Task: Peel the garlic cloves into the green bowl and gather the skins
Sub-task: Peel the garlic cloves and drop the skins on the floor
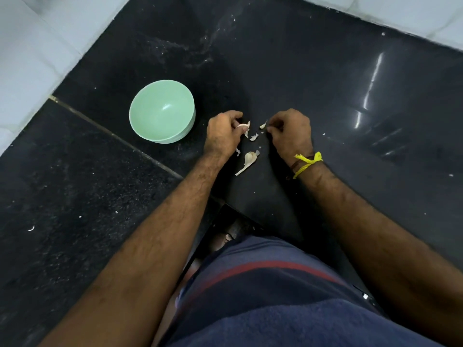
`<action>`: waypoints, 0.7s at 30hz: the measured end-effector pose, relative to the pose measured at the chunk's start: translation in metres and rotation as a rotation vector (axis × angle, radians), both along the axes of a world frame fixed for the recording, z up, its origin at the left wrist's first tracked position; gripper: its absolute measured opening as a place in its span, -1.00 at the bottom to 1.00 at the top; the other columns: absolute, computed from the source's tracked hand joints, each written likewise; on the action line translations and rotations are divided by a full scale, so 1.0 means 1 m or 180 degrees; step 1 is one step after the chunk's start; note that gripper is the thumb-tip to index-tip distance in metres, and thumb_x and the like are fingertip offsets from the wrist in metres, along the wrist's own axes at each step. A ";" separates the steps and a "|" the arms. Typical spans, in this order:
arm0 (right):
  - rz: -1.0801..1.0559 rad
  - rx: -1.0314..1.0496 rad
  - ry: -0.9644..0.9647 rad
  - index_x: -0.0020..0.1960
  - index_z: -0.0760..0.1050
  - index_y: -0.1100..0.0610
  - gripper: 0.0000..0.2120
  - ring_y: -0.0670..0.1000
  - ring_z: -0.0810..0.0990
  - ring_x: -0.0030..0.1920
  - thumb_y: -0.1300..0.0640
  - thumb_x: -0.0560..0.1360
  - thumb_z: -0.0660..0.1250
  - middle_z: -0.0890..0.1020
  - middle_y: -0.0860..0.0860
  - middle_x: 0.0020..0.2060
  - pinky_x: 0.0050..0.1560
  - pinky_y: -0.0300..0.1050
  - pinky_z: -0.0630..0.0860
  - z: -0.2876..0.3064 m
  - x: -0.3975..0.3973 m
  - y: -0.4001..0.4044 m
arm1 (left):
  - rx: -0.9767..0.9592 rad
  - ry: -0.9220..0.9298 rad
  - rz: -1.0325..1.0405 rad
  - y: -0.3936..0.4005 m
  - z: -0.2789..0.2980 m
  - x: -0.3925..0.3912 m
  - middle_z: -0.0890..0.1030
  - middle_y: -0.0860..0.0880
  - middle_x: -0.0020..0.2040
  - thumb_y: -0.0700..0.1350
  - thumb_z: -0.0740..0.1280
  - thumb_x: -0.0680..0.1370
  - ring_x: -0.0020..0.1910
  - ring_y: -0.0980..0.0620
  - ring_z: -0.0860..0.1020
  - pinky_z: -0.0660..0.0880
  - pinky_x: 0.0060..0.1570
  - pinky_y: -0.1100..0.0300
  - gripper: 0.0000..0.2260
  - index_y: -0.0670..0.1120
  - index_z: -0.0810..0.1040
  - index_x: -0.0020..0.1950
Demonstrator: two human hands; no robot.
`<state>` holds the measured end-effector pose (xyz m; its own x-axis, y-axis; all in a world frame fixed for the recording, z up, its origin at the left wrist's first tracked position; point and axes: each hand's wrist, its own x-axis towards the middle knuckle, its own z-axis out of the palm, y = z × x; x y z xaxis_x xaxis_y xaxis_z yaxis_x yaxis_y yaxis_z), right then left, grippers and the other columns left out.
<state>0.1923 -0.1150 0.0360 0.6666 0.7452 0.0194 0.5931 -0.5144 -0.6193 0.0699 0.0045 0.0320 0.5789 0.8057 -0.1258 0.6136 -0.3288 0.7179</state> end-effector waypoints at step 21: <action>0.0459 -0.0094 0.0092 0.02 0.68 0.13 -0.84 0.08 0.64 -0.04 0.19 0.44 0.45 0.68 0.08 -0.08 0.03 -0.10 0.54 0.002 0.010 0.036 | 0.0542 -0.0125 -0.0156 0.000 -0.002 0.006 0.64 -0.02 -0.06 -0.27 0.49 0.47 -0.08 0.02 0.63 0.60 0.01 0.06 -0.85 -0.09 0.73 0.00</action>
<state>0.2021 -0.0788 0.0382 0.5525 0.8333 -0.0217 0.6443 -0.4435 -0.6230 0.0763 0.0046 0.0304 0.6197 0.7841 0.0336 0.5665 -0.4765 0.6724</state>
